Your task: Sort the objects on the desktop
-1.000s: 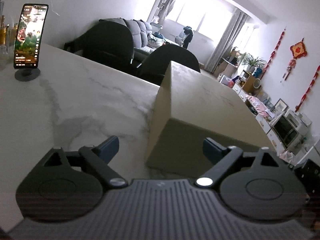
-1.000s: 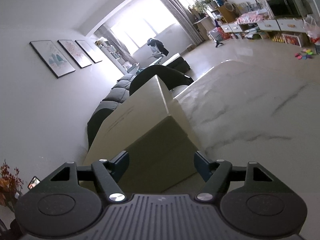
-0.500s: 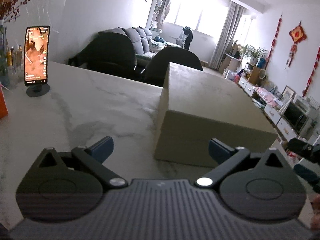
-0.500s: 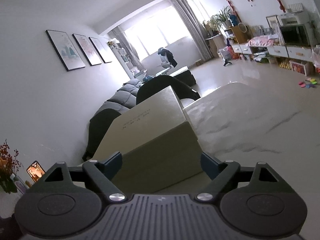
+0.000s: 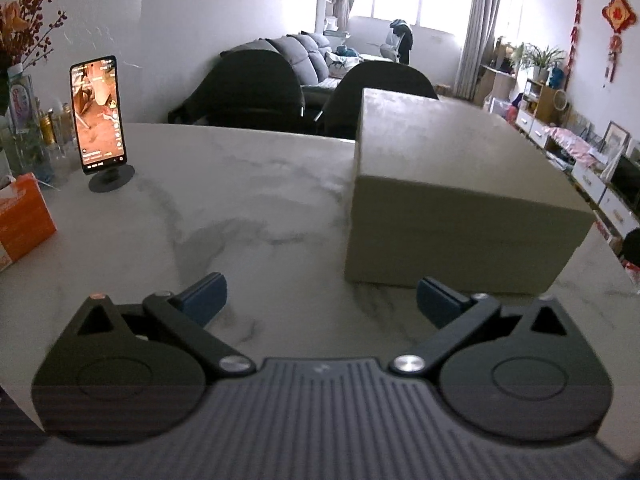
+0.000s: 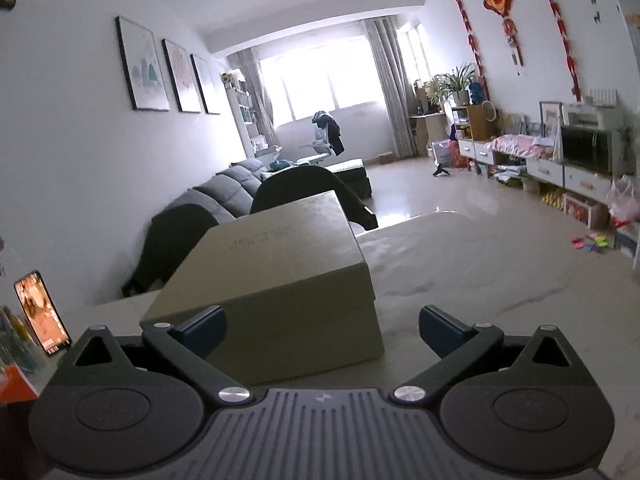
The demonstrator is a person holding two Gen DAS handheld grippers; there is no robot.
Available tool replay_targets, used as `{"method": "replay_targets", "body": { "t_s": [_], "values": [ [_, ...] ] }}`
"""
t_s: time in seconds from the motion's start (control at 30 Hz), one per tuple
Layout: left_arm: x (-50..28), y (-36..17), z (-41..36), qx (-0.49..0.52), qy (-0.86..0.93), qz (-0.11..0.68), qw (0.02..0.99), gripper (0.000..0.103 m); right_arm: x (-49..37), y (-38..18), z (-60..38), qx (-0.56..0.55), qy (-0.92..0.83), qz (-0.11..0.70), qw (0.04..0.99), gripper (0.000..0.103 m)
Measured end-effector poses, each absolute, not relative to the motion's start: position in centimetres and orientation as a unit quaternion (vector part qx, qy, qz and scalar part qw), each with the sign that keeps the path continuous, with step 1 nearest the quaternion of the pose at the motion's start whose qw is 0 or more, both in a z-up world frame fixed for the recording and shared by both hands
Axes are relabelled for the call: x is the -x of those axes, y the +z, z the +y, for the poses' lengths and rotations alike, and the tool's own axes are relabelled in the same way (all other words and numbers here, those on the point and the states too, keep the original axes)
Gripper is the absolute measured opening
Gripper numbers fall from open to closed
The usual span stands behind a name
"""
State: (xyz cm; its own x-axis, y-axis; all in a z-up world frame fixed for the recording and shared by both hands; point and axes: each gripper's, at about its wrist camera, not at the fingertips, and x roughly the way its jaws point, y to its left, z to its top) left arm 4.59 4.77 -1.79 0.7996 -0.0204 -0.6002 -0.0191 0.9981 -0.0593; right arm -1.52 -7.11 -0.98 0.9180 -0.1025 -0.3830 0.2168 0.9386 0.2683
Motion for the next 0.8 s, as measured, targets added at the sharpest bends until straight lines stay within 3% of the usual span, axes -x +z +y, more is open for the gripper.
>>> {"method": "replay_targets", "body": {
  "t_s": [0.8],
  "values": [
    [-4.6,-4.0,1.3,-0.022,-0.056,0.361,0.931,0.103,-1.7,-4.3,-5.5,-0.072,-0.133,0.292,0.944,0.103]
  ]
}}
